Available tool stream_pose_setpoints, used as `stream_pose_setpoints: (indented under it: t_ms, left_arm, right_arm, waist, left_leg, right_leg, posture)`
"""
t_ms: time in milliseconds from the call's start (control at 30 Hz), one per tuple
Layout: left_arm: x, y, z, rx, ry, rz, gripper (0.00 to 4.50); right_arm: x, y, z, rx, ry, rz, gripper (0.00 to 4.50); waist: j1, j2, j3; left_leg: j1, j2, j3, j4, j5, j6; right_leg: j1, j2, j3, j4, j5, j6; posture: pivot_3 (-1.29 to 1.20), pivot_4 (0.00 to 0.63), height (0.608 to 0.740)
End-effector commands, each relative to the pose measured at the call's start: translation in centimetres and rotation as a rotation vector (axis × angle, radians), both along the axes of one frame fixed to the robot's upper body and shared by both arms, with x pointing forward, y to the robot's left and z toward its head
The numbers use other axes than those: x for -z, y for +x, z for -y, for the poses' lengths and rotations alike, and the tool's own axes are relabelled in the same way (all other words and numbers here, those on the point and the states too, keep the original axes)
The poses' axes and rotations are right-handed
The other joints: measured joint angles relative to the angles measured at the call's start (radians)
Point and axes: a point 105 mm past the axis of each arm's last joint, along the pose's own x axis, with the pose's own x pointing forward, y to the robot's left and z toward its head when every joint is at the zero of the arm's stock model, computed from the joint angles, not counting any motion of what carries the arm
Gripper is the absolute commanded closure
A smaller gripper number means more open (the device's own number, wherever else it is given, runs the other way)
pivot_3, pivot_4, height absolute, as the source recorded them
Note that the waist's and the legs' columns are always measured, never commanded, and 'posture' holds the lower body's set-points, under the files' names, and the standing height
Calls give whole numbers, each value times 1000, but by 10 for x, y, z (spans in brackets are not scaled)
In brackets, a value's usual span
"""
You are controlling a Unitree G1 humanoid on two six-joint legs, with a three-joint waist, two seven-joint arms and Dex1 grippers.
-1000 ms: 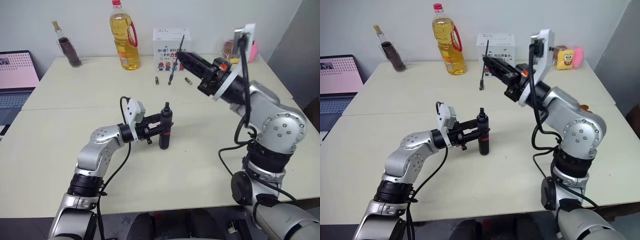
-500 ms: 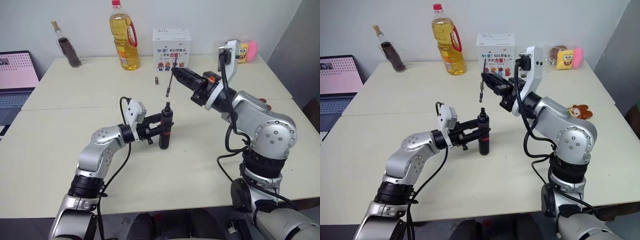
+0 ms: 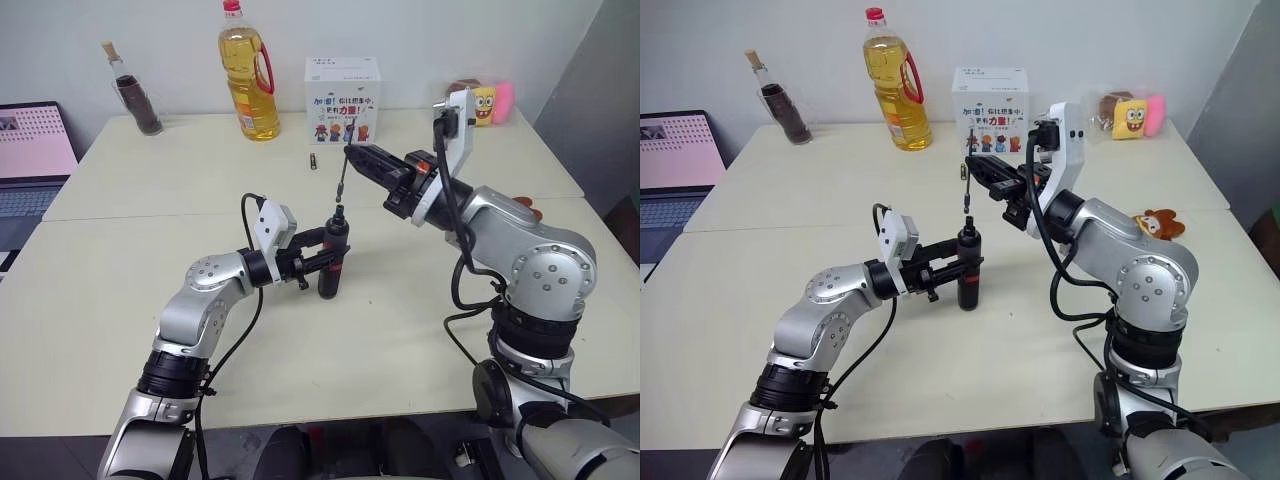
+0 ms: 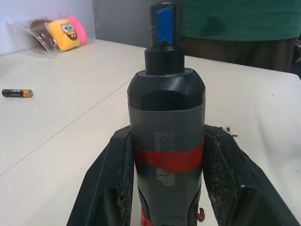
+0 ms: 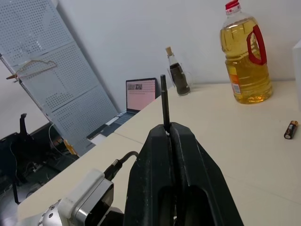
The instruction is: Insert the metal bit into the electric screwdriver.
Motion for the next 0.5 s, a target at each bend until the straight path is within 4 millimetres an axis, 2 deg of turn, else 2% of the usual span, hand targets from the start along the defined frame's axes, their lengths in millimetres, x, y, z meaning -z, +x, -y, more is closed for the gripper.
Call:
stream_pose_setpoints:
  t_ms: [33, 500]
  left_arm:
    - [11, 5, -12, -67, 50, -22, 2835]
    - [11, 5, -12, -55, 50, -24, 2835]
  right_arm:
    - [-9, -10, 1, -9, 13, 62, 4447]
    - [-4, -9, 1, -10, -8, 66, 4447]
  waist:
    - [0, 0, 0]
    - [0, 0, 0]
  left_leg:
    - [0, 0, 0, 0, 0, 0]
    - [0, 0, 0, 0, 0, 0]
  right_leg:
    - [0, 0, 0, 0, 0, 0]
    - [0, 0, 0, 0, 0, 0]
  posture:
    - [0, 150, 740]
    - [0, 150, 740]
